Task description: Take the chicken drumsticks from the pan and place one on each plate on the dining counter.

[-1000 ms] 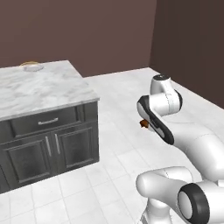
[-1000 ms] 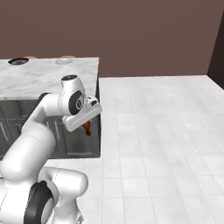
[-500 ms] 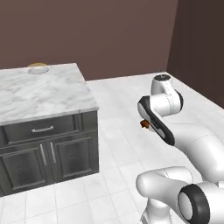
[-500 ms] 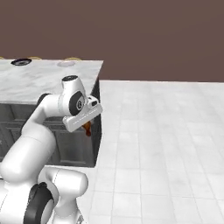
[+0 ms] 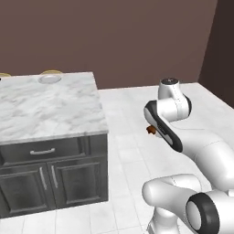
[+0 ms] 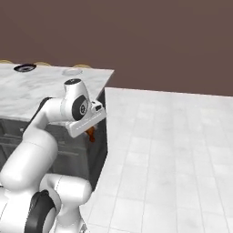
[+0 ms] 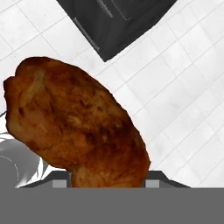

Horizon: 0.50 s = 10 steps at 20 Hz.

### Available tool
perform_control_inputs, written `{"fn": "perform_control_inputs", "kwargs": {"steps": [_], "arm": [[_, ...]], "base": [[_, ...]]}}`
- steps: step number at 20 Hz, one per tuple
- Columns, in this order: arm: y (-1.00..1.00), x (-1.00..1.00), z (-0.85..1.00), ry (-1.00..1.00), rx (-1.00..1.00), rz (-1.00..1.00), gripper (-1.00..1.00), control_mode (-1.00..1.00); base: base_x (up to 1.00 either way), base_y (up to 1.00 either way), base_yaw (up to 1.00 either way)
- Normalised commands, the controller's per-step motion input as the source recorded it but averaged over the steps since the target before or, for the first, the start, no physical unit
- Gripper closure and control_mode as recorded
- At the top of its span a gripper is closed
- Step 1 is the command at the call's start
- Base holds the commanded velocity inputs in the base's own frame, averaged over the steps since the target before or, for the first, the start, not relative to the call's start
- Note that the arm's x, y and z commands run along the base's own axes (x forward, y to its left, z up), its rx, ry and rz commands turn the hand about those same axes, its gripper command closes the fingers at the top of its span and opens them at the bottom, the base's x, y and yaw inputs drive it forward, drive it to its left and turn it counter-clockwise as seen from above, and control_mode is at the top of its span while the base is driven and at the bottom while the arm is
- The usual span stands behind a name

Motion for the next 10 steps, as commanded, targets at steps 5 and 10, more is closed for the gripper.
{"fn": "perform_control_inputs", "kwargs": {"steps": [5,10], "arm": [[0.00,0.00,0.00,0.00,0.00,0.00,1.00,1.00],[0.00,0.00,0.00,0.00,0.00,0.00,1.00,1.00]], "base": [[0.86,-0.44,0.28],[0.81,-0.64,0.04]]}}
